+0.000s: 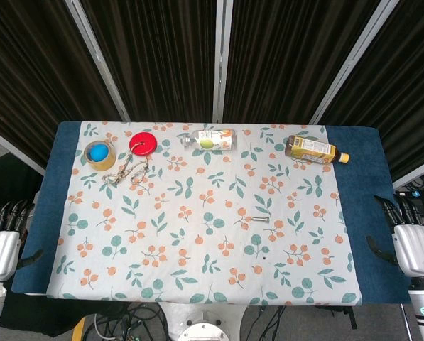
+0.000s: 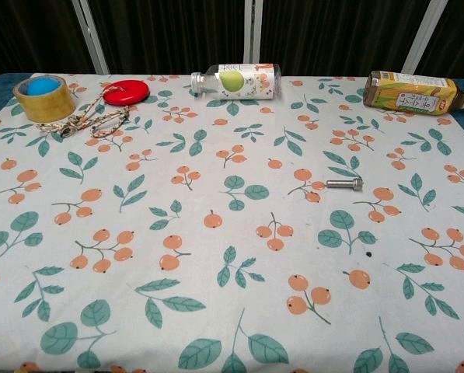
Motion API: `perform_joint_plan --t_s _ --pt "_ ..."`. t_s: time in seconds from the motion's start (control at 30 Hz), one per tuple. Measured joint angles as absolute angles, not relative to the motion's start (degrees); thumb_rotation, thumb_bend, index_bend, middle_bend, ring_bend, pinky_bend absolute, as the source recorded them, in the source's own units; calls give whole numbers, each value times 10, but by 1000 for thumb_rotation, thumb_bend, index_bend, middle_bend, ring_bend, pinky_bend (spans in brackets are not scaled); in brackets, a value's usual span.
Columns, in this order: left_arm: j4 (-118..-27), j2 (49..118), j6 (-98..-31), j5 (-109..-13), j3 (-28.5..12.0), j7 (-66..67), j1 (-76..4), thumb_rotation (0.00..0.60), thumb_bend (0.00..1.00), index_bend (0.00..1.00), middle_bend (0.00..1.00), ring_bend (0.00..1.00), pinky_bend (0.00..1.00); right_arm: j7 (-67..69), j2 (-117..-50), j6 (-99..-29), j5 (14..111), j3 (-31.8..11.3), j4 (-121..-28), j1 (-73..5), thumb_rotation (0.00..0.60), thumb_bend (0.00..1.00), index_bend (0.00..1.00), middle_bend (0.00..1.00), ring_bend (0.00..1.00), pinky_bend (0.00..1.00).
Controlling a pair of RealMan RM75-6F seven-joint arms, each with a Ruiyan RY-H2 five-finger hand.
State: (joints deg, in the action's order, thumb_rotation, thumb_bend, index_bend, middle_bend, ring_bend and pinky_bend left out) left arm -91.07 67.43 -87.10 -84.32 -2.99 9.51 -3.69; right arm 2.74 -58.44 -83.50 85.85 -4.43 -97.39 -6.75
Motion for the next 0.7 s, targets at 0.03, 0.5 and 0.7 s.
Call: perform_joint_plan --t_s 0.03,0.5,0.7 --pt "-911 674 -871 -843 -30 95 -37 600 110 113 50 0 0 27 -585 -835 859 -44 -974 -67 600 236 108 154 25 15" --pt "-910 674 -873 -851 -29 93 -38 600 110 113 50 0 0 16 -580 -797 882 -39 -985 -92 600 236 139 179 25 48" --pt "-905 677 -873 -849 -29 86 -38 600 110 113 50 0 0 -26 -607 -699 876 -52 -989 -160 600 237 257 186 25 48"
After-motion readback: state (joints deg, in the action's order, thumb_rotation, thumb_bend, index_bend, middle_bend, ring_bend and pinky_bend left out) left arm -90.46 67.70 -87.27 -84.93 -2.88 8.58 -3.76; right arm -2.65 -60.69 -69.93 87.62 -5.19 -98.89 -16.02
